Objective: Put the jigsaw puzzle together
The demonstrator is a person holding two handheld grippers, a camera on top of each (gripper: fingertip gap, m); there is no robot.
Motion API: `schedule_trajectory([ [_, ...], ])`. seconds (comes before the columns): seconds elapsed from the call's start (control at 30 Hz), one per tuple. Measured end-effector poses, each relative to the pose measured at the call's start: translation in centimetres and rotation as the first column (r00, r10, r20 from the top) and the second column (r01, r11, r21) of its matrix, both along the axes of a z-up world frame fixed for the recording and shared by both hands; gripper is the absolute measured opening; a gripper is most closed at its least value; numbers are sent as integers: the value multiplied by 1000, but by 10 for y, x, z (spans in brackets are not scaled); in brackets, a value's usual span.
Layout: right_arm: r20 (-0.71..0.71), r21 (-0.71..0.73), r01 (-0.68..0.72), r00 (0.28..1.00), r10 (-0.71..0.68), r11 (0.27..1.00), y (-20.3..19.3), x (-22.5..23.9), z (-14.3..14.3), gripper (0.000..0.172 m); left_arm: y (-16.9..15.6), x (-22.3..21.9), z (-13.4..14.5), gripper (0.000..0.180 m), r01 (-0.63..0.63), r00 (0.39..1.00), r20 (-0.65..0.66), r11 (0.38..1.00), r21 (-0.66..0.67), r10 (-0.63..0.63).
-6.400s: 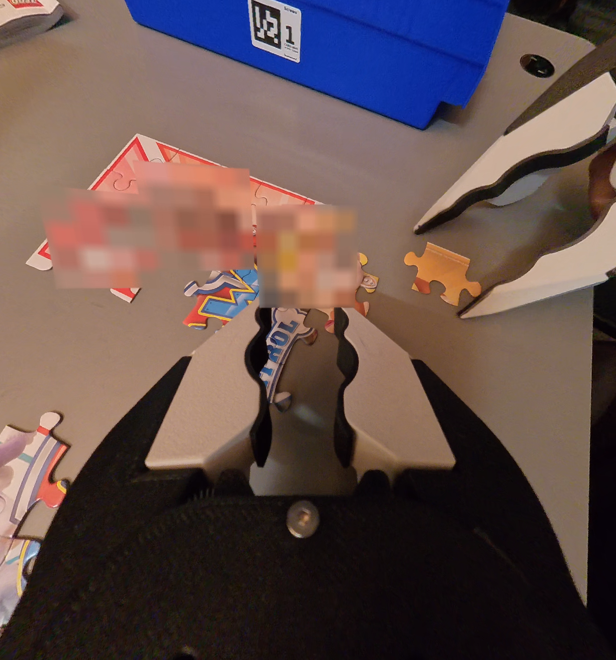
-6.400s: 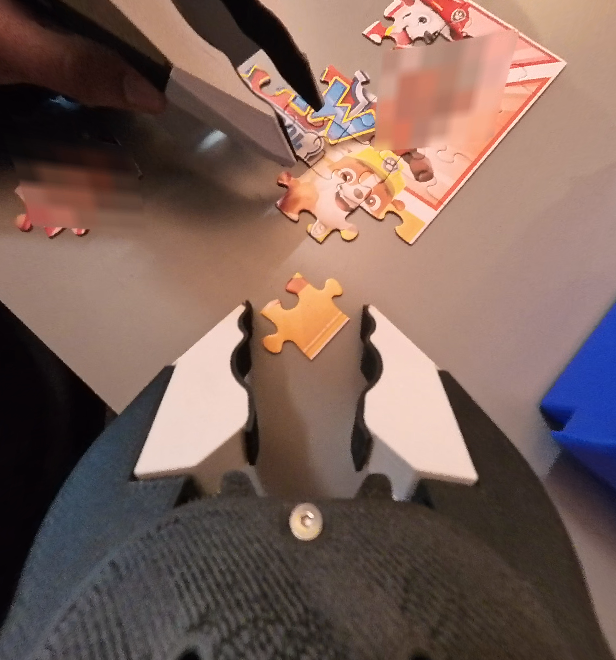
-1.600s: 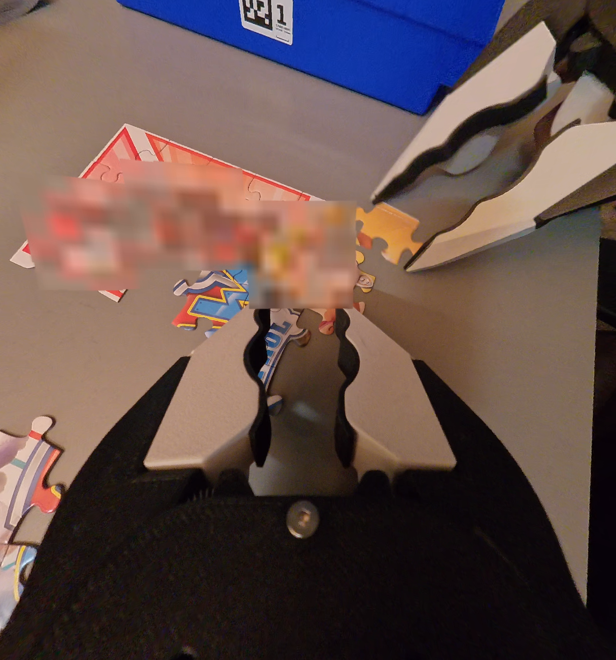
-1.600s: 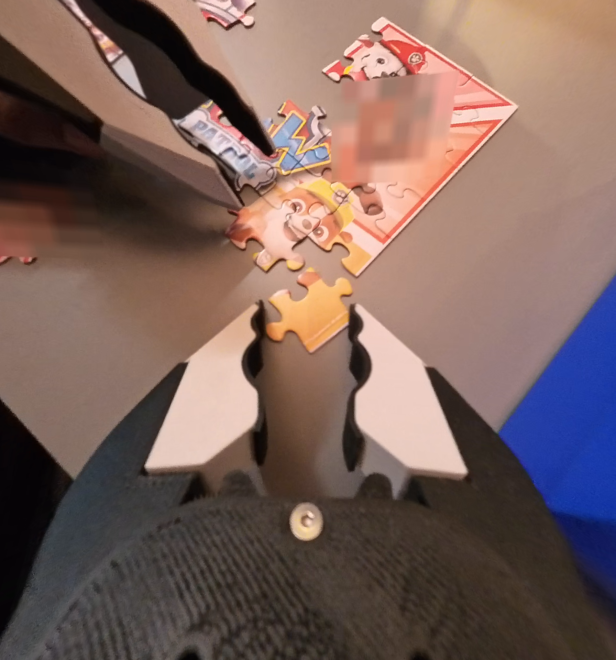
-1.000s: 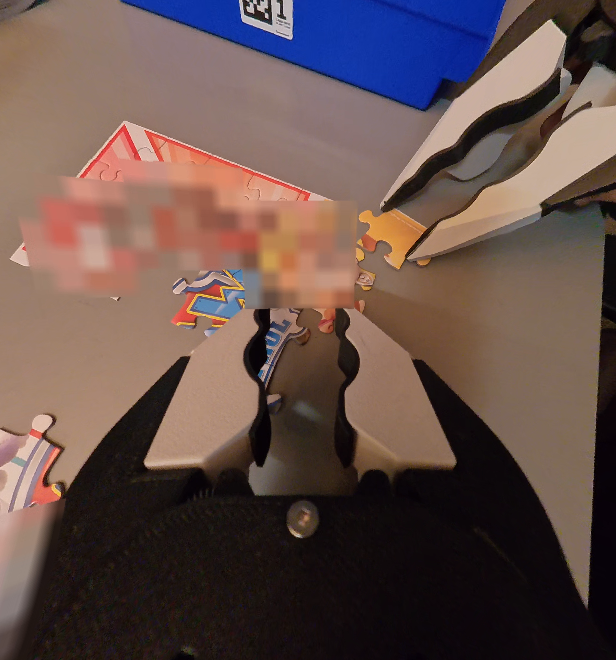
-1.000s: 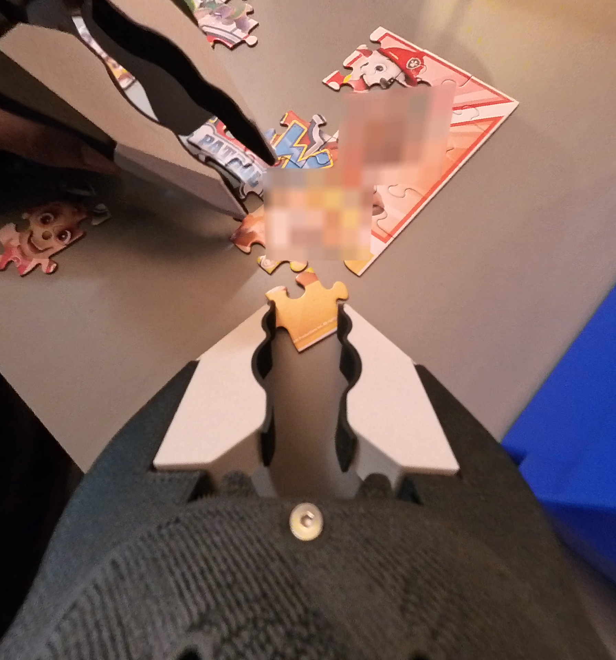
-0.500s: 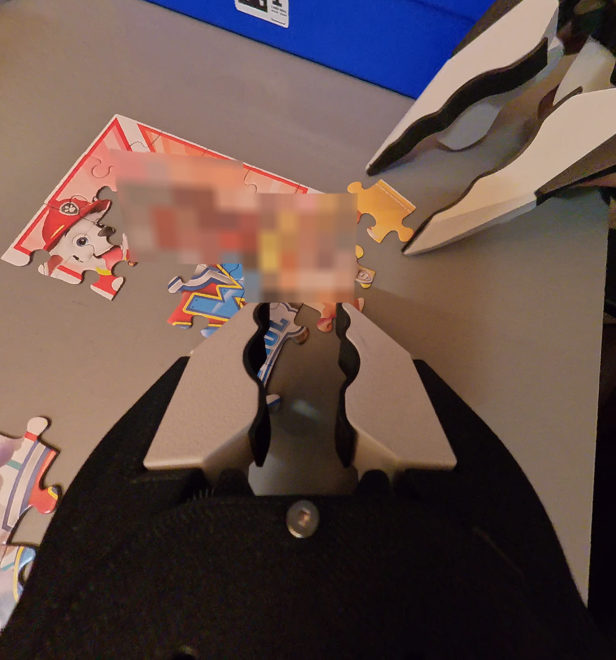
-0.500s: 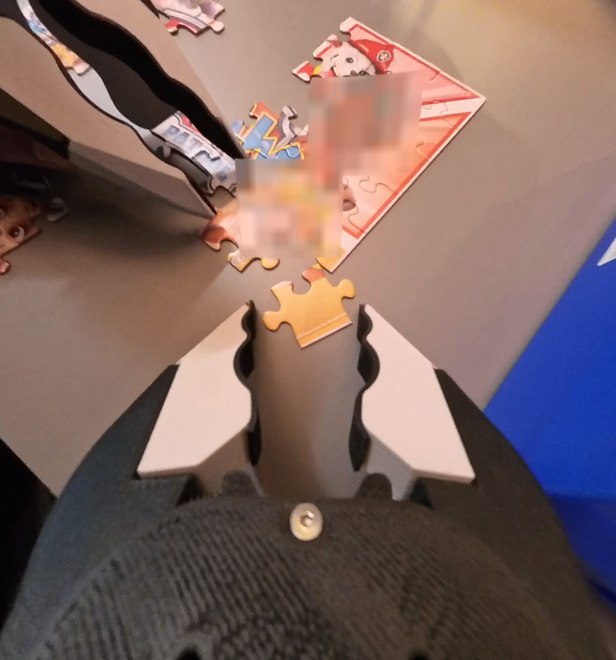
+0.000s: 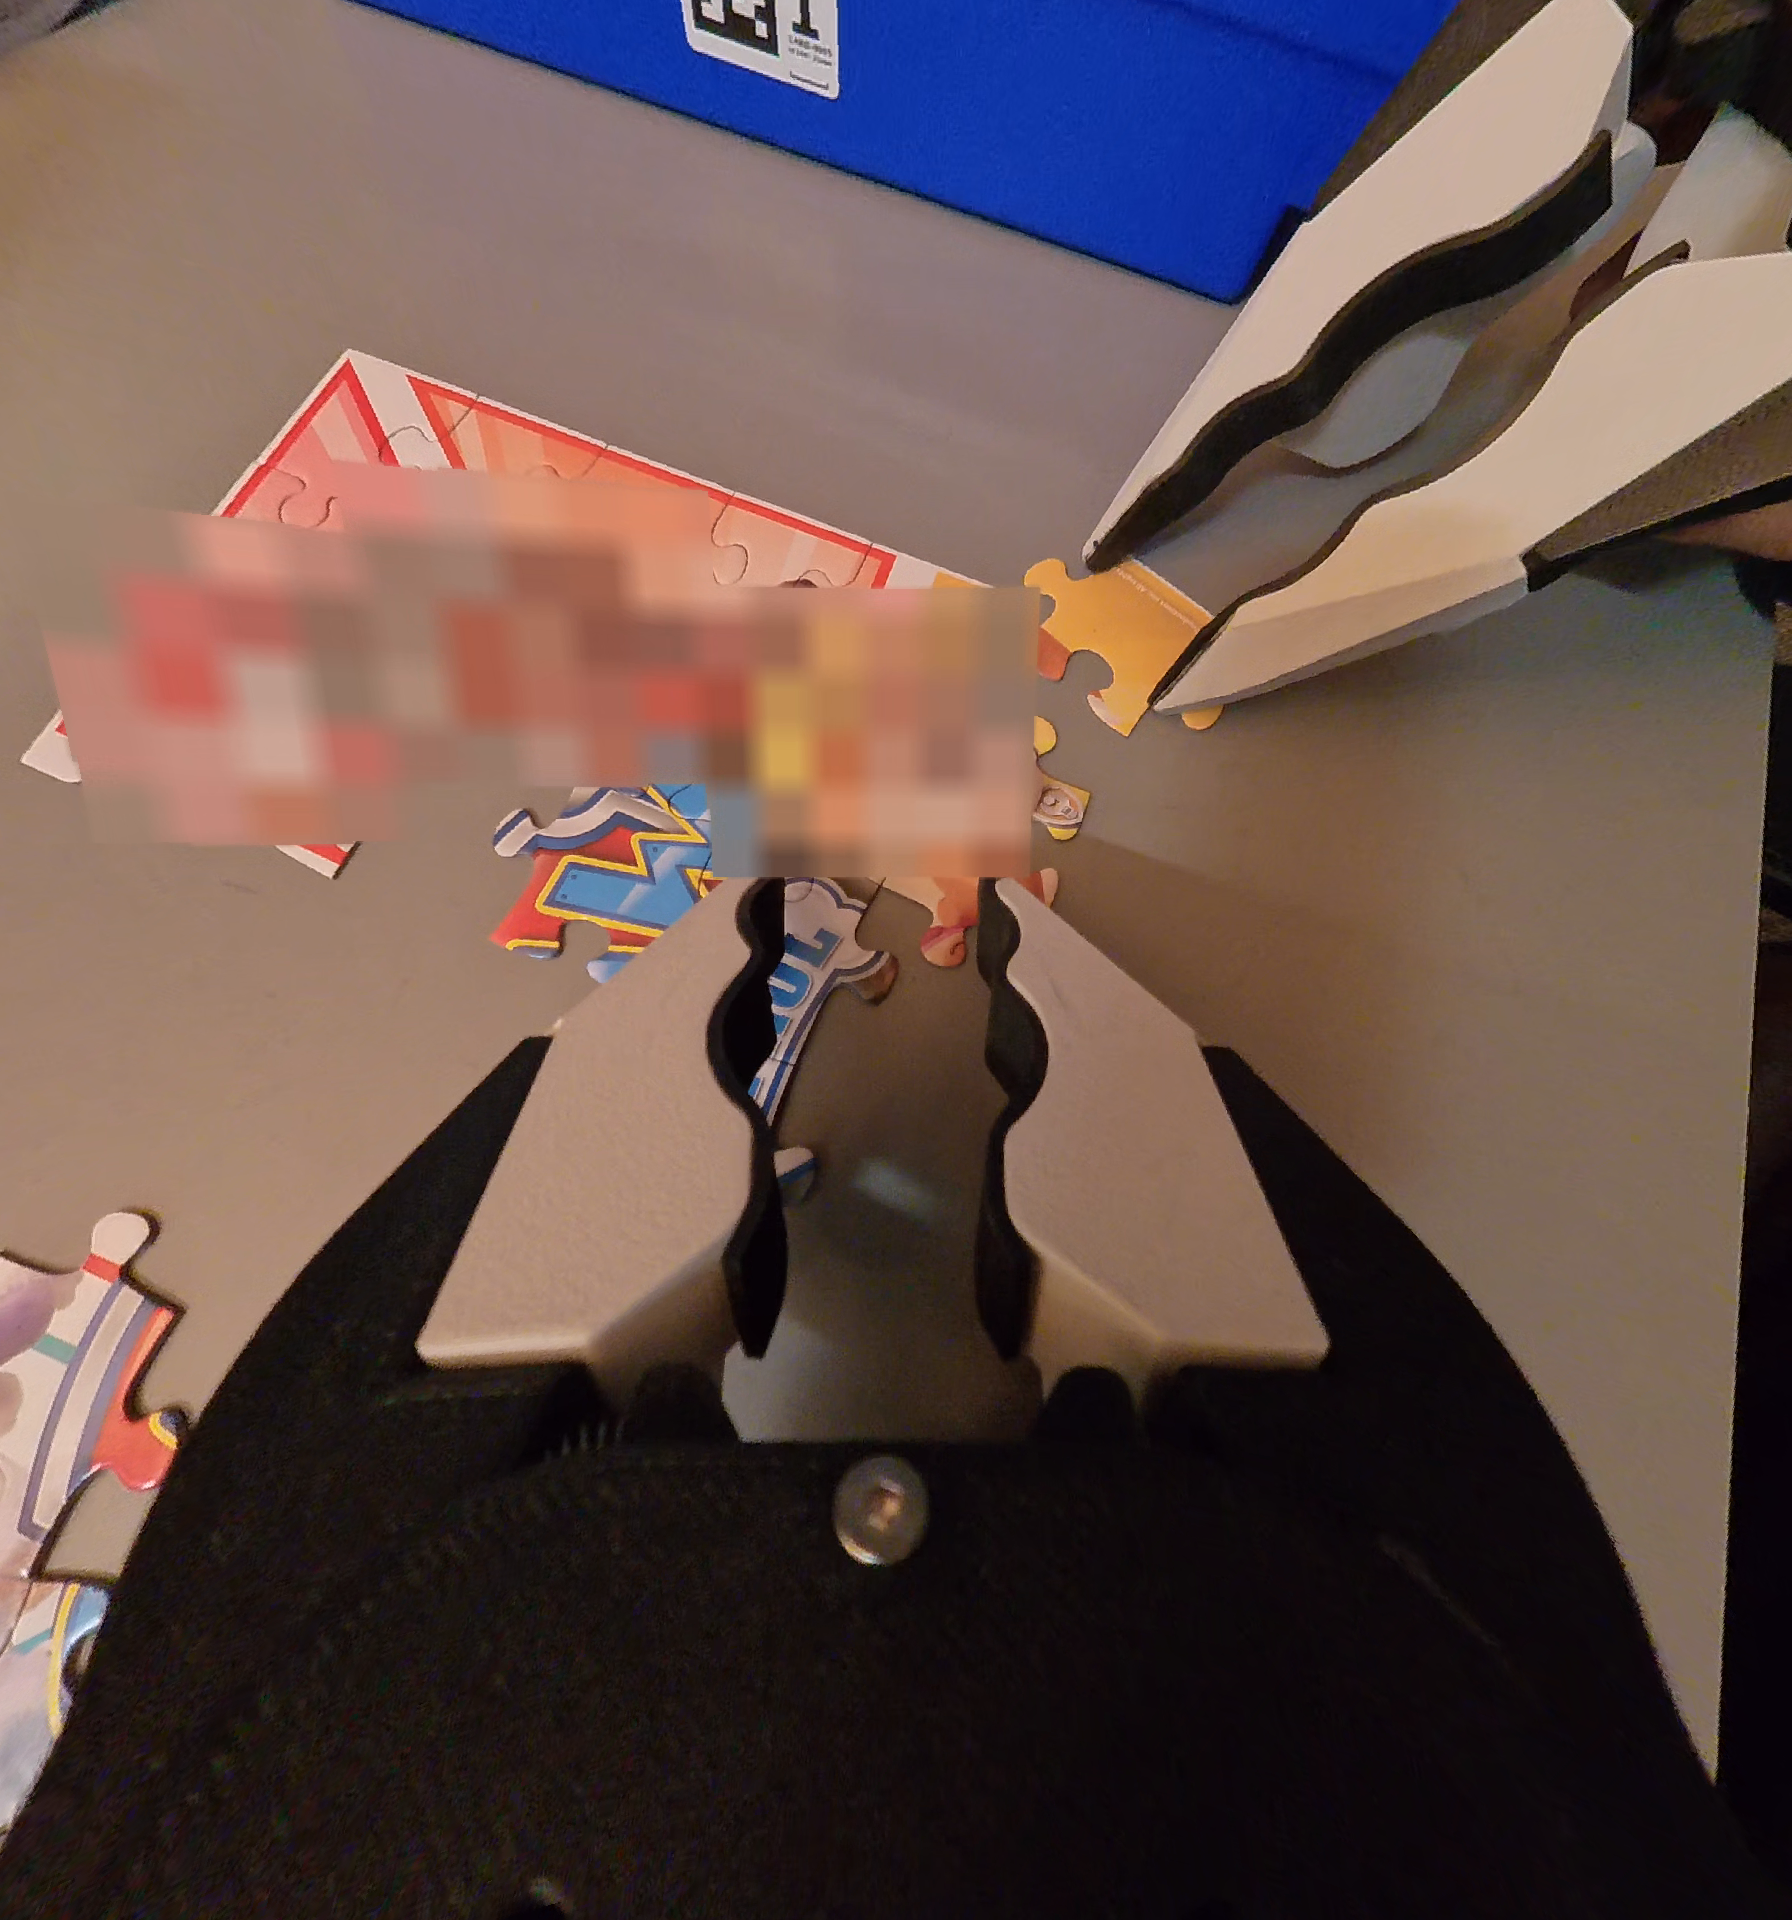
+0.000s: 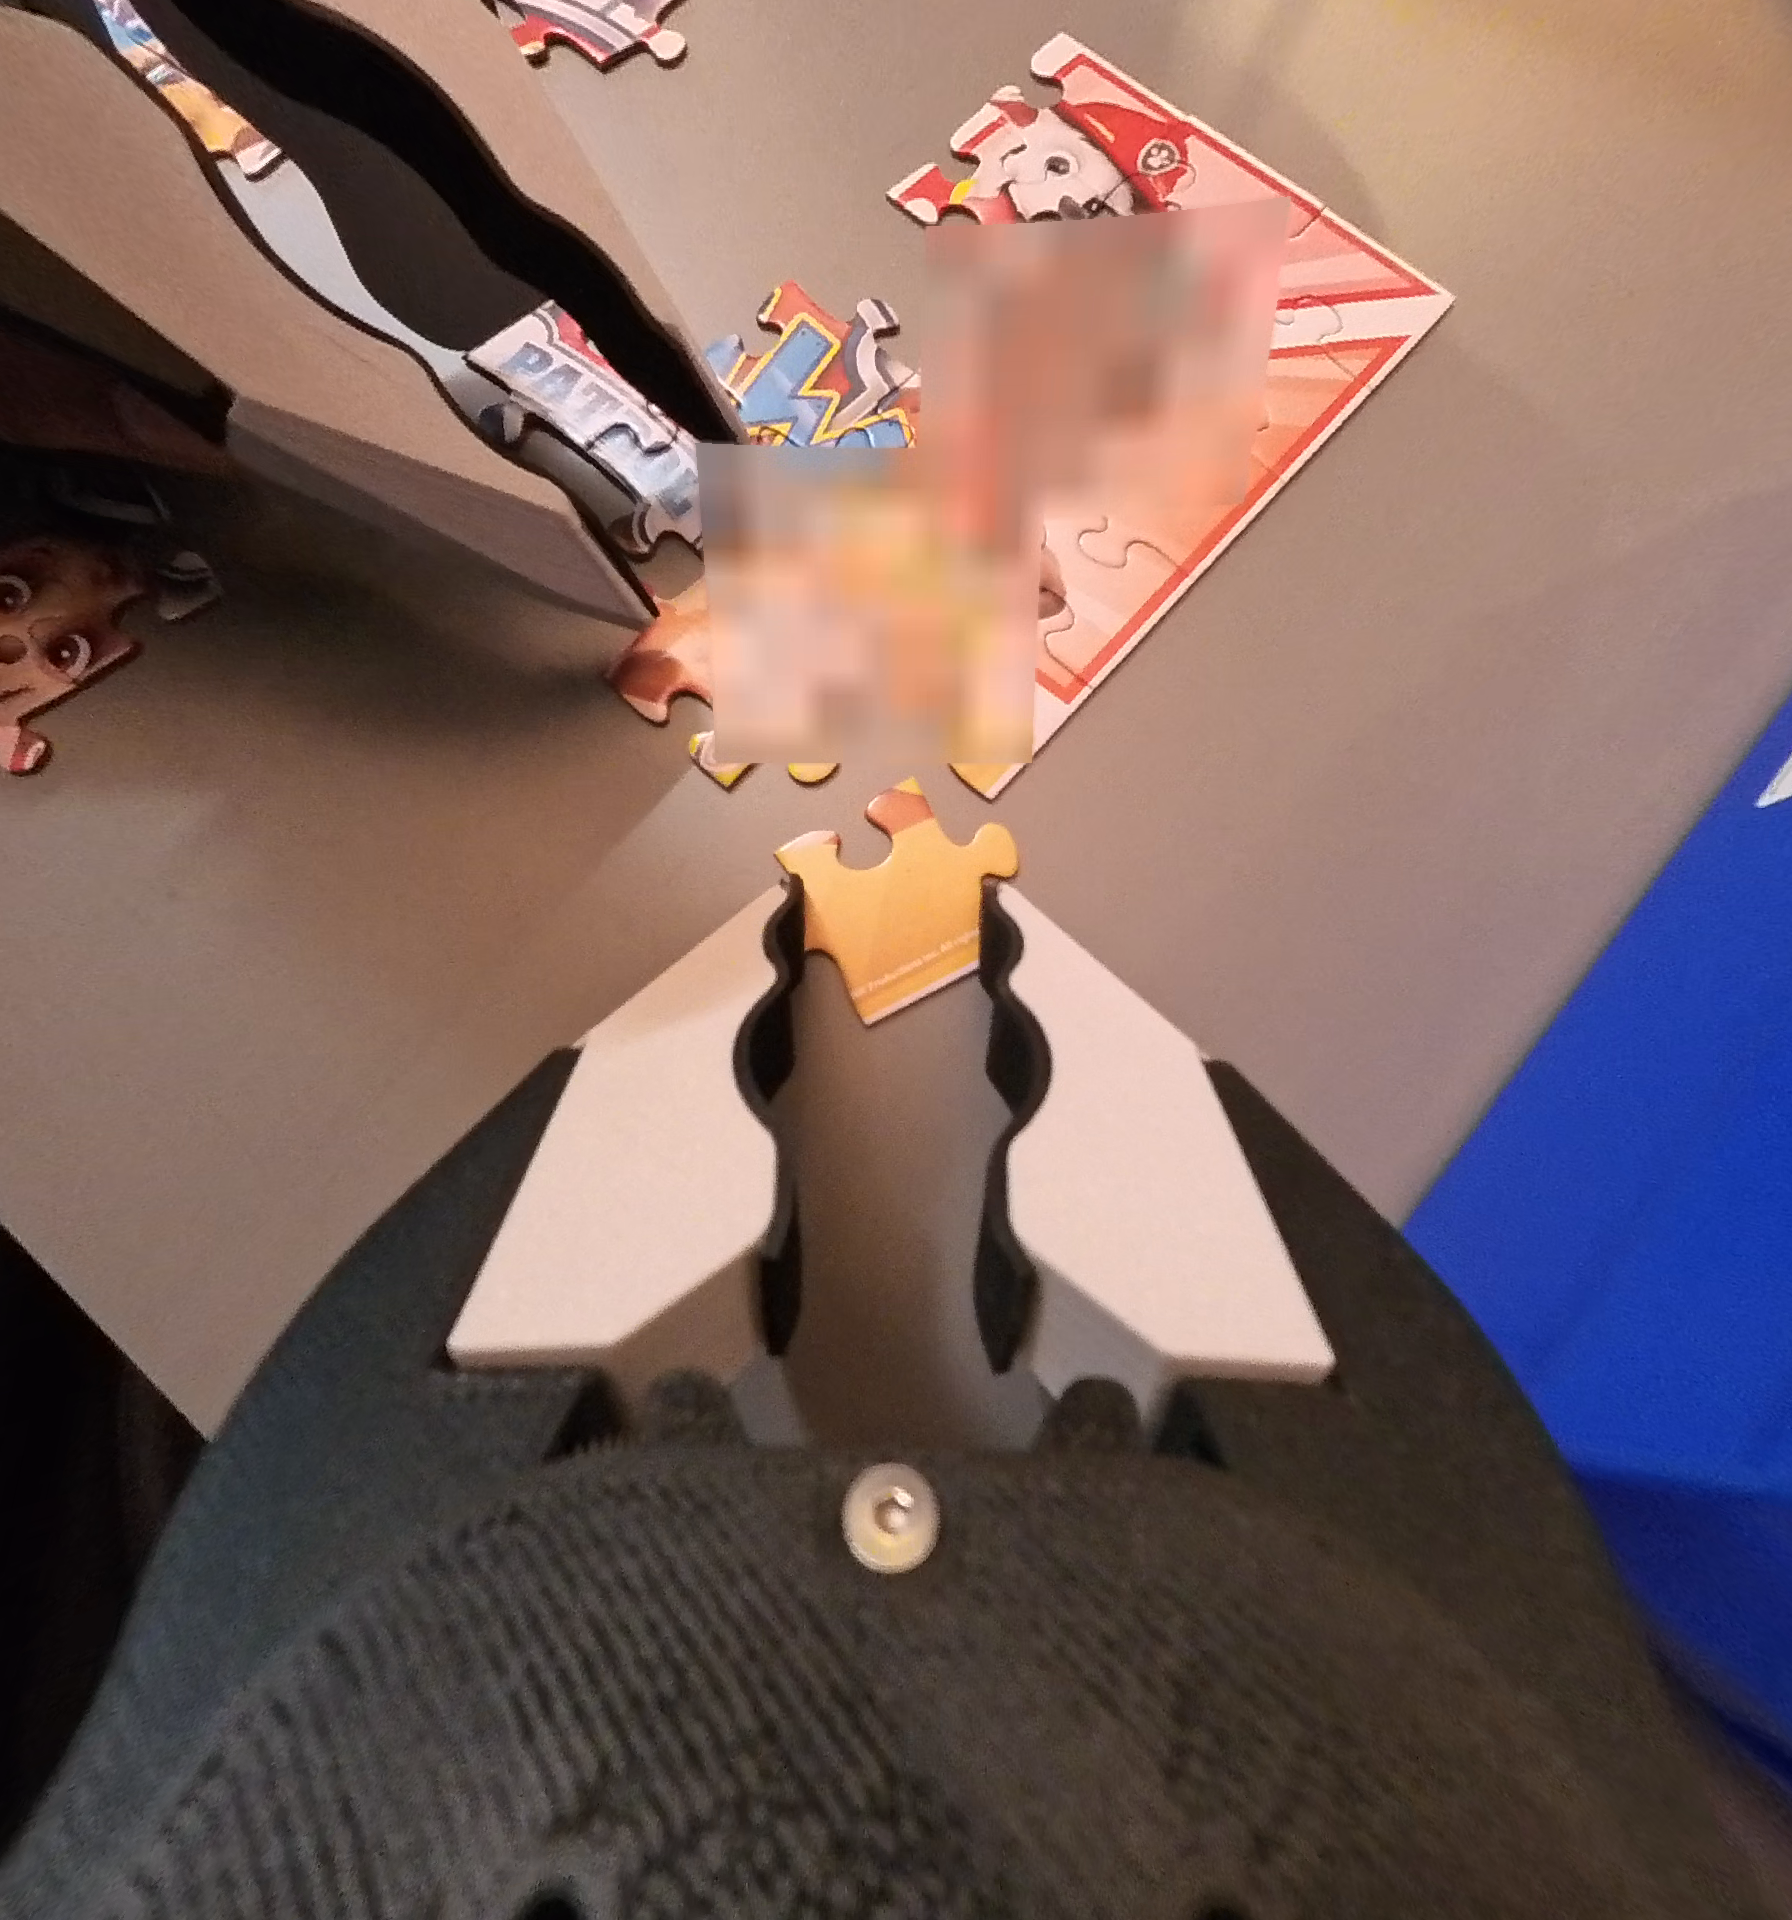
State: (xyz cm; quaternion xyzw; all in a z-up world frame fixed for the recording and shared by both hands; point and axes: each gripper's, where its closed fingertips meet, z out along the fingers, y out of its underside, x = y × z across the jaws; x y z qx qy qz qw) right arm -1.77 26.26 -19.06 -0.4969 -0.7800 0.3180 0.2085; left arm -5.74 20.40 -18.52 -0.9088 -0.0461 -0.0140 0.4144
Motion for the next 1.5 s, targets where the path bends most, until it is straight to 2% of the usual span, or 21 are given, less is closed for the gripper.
schedule_trajectory([
  [0.03,-9,-14,-9,1000,9,1000,-2,0,2,27,0,0,0,34,-1,1000,2,1000,0,1],
  [0.07,-27,-35,-20,999,19,999,-5,0,6,4,0,0,0,34,-1,1000,4,1000,0,1],
  [0.1,-38,-48,-17,999,15,999,-5,-1,9,6,0,0,0,34,-1,1000,5,1000,-1,1],
  [0.27,-31,-15,27,999,-27,1000,8,-4,7,29,0,0,-1,34,-1,1000,7,1000,-5,1],
  [0.37,-56,-16,94,994,-94,995,19,-13,8,64,0,0,-1,34,-1,1000,9,1000,-5,1],
  [0.5,-36,43,146,989,-145,988,25,-19,0,73,0,0,-1,34,0,1000,6,1000,-6,0],
  [0.67,-15,-15,193,981,-193,981,25,-21,-1,58,-1,0,-1,34,1,1000,5,1000,-3,-1],
  [0.7,-11,-14,198,980,-198,980,25,-21,-1,46,-1,0,0,34,1,1000,3,1000,-2,-1],
  [1.2,-23,-45,142,990,-143,989,12,-14,1,44,-1,2,0,34,5,1000,1,1000,0,-5],
  [1.27,-49,-79,111,992,-115,991,6,-15,8,26,-1,2,0,35,5,1000,3,1000,-2,-5],
  [1.37,-52,-87,81,995,-86,993,1,-17,11,32,-1,2,-1,35,4,1000,8,1000,-6,-4],
  [1.5,-44,6,119,992,-118,993,13,-20,6,50,-1,1,-1,34,2,1000,11,1000,-5,-2],
])
